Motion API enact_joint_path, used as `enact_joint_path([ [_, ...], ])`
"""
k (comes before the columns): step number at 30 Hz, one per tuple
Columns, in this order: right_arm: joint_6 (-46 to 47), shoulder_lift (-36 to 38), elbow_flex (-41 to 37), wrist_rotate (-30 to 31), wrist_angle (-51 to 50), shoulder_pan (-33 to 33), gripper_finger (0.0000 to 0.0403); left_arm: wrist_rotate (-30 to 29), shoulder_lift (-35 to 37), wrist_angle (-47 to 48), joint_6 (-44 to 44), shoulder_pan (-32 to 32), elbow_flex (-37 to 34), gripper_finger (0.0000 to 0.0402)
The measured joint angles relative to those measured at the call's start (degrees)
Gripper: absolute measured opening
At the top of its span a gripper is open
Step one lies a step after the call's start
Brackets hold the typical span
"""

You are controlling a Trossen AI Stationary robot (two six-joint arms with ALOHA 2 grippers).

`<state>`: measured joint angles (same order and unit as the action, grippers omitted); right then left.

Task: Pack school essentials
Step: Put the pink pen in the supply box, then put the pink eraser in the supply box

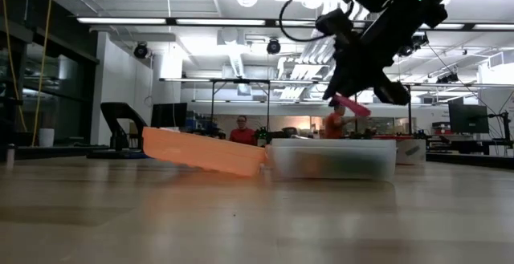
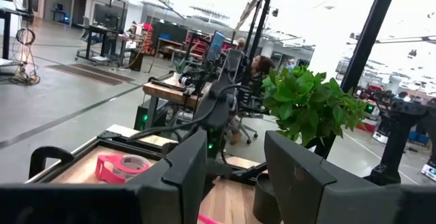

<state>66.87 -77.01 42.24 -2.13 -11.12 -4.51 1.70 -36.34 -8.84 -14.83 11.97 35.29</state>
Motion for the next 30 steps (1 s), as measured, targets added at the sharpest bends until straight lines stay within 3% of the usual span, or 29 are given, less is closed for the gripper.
enact_joint_path([
  [9,8.73,-5.95,0.00,0.38,-0.33,1.46,0.0008,0.00,-0.02,0.00,0.00,0.00,0.00,0.0136],
  [15,12.79,-6.30,0.00,4.00,-2.31,1.64,0.0011,0.00,-0.02,0.00,0.00,-0.02,0.00,0.0136],
  [30,14.14,-6.30,0.00,4.21,-3.95,1.64,0.0086,0.00,-0.02,-0.01,0.00,-0.01,0.00,0.0136],
])
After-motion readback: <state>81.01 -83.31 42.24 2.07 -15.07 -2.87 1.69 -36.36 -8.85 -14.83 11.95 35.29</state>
